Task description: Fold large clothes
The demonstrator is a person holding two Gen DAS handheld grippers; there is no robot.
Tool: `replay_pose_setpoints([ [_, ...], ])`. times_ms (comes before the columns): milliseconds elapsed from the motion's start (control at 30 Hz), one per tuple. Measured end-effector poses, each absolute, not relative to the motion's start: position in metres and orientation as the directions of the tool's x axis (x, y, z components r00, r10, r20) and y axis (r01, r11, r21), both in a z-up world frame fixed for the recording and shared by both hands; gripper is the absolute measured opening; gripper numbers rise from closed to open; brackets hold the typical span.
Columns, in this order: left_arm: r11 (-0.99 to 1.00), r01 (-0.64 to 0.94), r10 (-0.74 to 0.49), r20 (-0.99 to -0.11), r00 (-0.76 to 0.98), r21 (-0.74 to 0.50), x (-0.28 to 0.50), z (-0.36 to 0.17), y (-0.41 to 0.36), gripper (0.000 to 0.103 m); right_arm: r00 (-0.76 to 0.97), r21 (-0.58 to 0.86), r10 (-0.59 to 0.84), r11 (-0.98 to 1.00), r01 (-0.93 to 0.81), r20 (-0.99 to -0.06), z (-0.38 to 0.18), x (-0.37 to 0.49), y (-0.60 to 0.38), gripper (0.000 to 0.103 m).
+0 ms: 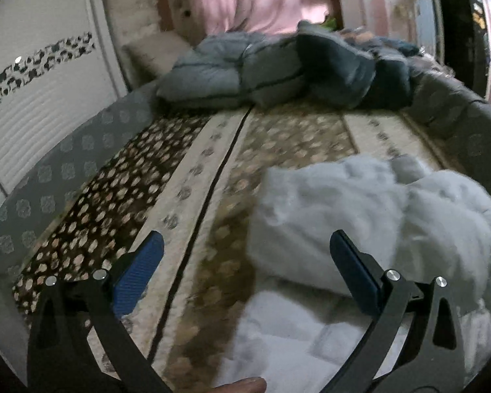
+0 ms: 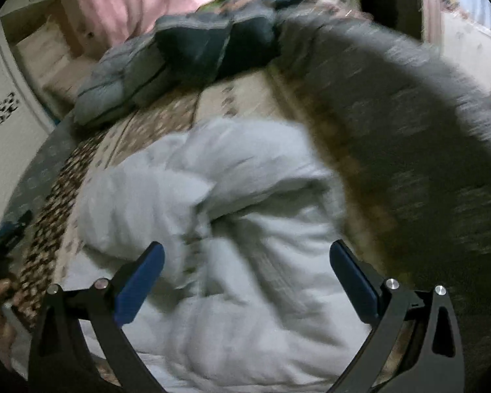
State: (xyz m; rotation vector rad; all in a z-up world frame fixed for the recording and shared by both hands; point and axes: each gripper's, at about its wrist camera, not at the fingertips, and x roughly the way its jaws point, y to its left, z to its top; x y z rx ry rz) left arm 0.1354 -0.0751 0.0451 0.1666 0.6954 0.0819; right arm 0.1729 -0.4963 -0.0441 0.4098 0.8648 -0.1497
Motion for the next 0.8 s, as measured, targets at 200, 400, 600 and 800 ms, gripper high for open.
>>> replay_pose_setpoints([
  [200, 0.984, -0.068, 0.165, -0.689, 0.706, 0.165, 0.155, 0.018, -0.037, 0.100, 0.543, 0.335, 0.164, 0.913, 0.232, -0.824, -0.103, 0.240, -0.448, 0.101],
  [400, 0.985, -0.068, 0.159, -0.678, 0.718, 0.159, 0.169, 0.007, -0.043, 0.100, 0.556, 0.364, 0.184, 0.902, 0.234, -0.811, -0.106, 0.265, -0.438, 0.017],
  [600, 0.999, -0.035, 0.049, -0.670, 0.741, 0.034, 0.173, 0.016, -0.071, 0.100, 0.796, 0.159, -0.253, 0.904, 0.398, -0.550, 0.010, 0.237, -0.474, 0.008],
  [800, 0.978, 0.205, -0.103, -0.784, 0.612, 0.031, 0.195, -0.022, -0.152, 0.100, 0.772, 0.099, -0.319, 0.893, 0.439, -0.550, -0.001, 0.255, -0.517, 0.008],
])
